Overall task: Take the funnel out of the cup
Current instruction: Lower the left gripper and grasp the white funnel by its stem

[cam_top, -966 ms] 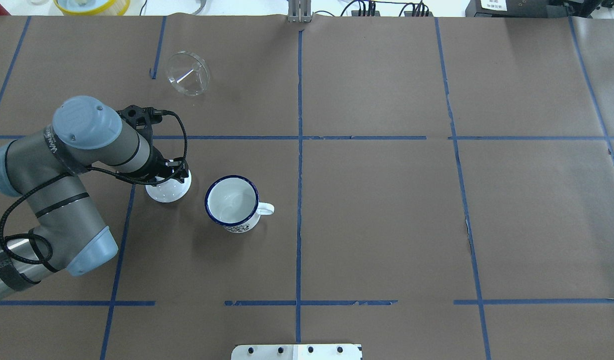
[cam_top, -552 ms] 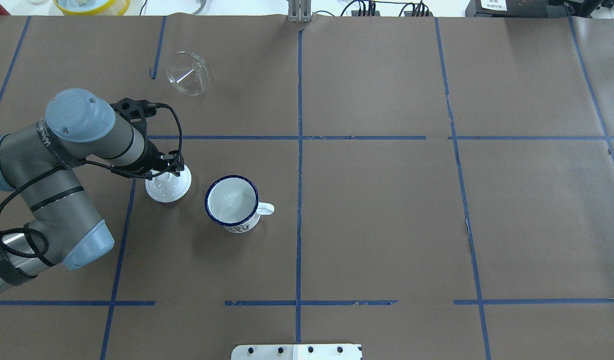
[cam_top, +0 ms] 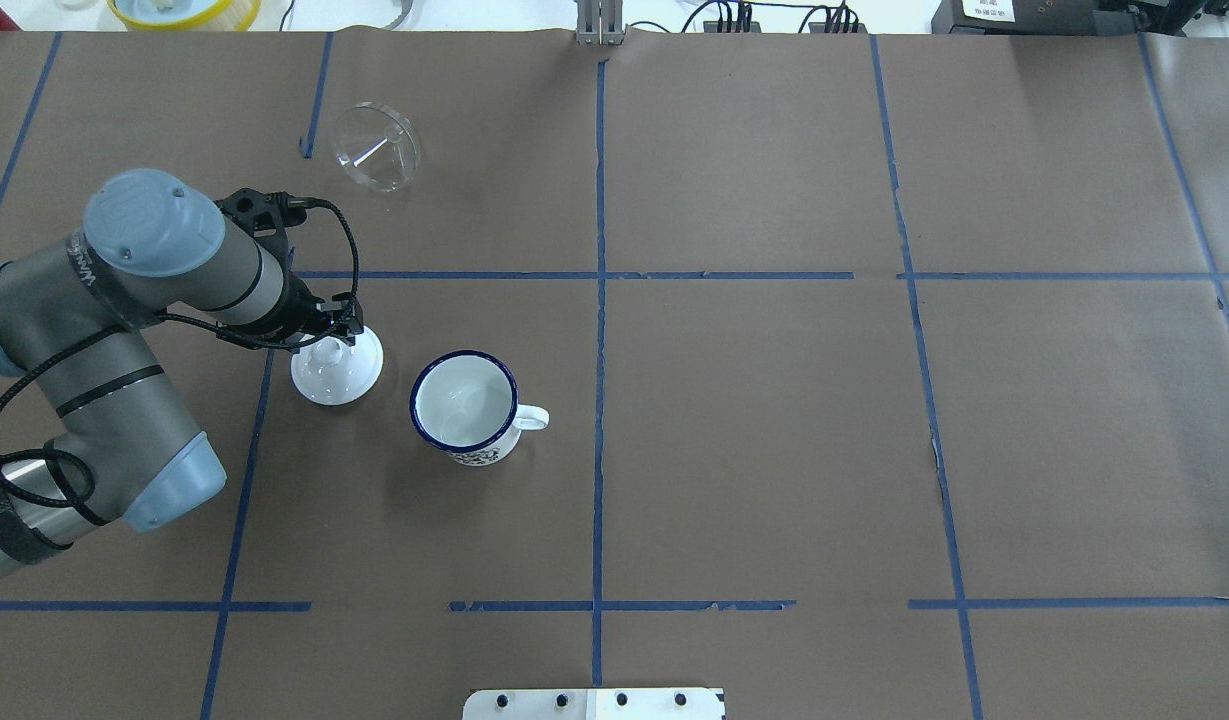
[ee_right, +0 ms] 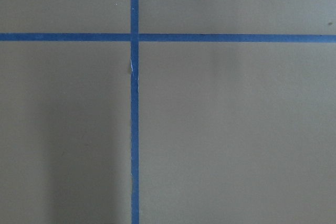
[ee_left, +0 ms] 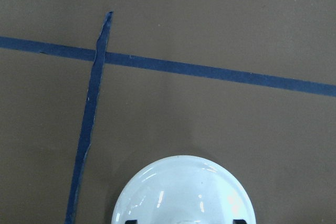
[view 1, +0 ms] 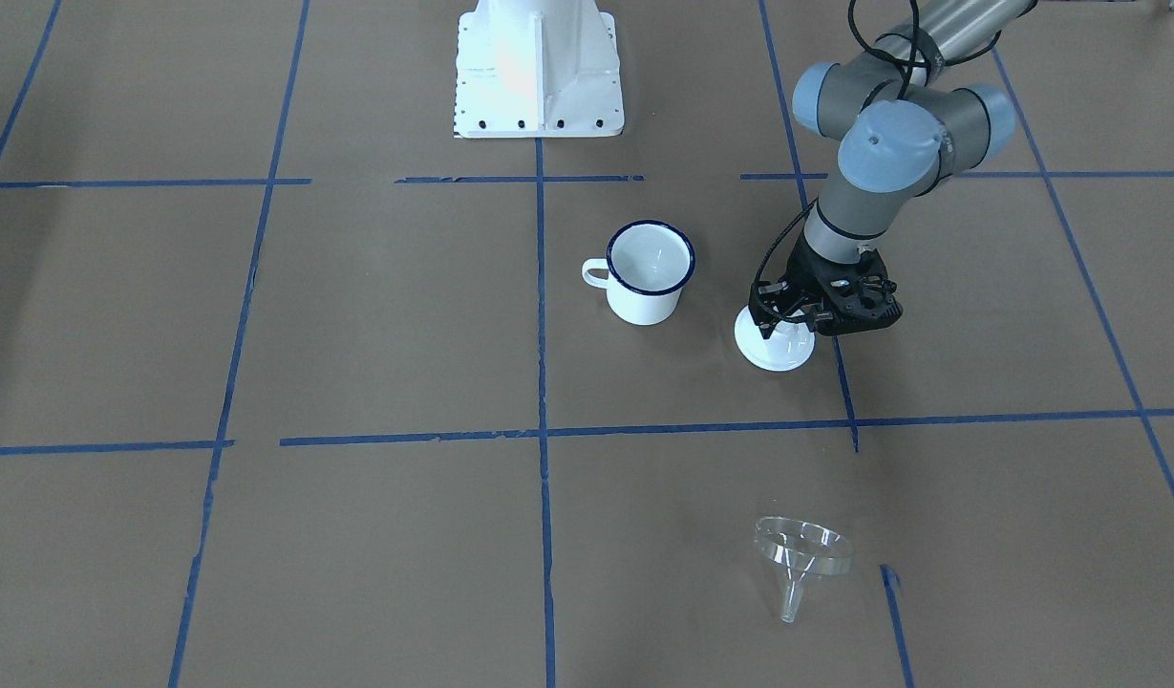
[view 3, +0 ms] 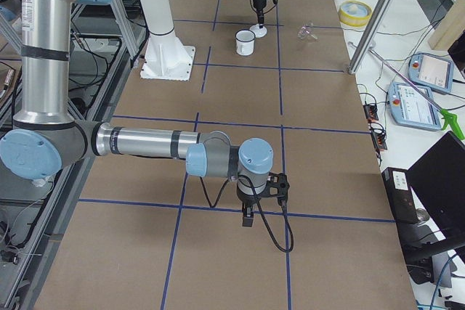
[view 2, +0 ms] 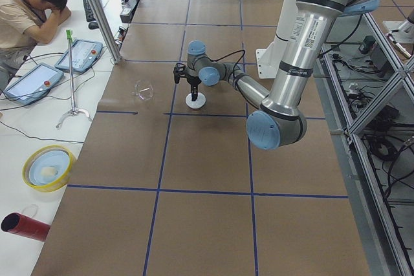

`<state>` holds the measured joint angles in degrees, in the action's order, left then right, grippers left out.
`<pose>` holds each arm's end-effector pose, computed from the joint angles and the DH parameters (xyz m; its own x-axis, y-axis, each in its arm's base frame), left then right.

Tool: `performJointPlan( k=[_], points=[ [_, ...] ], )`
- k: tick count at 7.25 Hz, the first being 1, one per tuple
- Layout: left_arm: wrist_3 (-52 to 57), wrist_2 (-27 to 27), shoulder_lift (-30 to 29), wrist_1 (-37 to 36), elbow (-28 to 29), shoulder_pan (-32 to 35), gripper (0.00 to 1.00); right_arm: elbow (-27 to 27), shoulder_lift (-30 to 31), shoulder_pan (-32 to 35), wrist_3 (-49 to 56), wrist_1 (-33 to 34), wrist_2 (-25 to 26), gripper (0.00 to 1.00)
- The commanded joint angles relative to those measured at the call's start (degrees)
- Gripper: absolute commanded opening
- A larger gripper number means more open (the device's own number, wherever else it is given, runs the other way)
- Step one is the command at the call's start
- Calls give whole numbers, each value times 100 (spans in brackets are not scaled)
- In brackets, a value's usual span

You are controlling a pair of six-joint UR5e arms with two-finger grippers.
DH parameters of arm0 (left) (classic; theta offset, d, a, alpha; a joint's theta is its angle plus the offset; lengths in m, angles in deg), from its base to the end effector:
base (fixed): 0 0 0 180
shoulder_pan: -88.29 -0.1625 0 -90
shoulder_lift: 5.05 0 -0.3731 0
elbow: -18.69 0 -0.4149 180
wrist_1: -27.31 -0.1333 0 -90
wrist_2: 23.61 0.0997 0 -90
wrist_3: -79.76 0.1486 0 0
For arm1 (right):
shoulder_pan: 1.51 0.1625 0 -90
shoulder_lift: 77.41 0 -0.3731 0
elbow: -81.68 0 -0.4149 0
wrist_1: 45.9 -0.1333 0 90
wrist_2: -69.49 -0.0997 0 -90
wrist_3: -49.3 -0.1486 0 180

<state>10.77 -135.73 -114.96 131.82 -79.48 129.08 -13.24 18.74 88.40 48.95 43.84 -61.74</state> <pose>0.4489 -0.4895 0.3519 0.6682 -0.1378 -0.7311 0.1850 0.9826 -0.0162 0.0346 -0.4727 0.6558 0.7521 0.0161 0.6589 -0.0030 0.9998 -0.0210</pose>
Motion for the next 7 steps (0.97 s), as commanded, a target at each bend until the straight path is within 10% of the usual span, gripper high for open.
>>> performJointPlan(
  k=[1, 4, 6, 7],
  points=[
    [0, -3, -5, 9, 8, -18, 68, 0, 0, 0, 0, 0, 0, 100],
    [0, -3, -13, 9, 8, -36, 66, 0, 0, 0, 0, 0, 0, 100],
    [-9, -3, -5, 0, 8, -36, 0, 0, 0, 0, 0, 0, 0, 100],
    [0, -3, 4, 0, -9, -36, 0, 0, 0, 0, 0, 0, 0, 100]
  ],
)
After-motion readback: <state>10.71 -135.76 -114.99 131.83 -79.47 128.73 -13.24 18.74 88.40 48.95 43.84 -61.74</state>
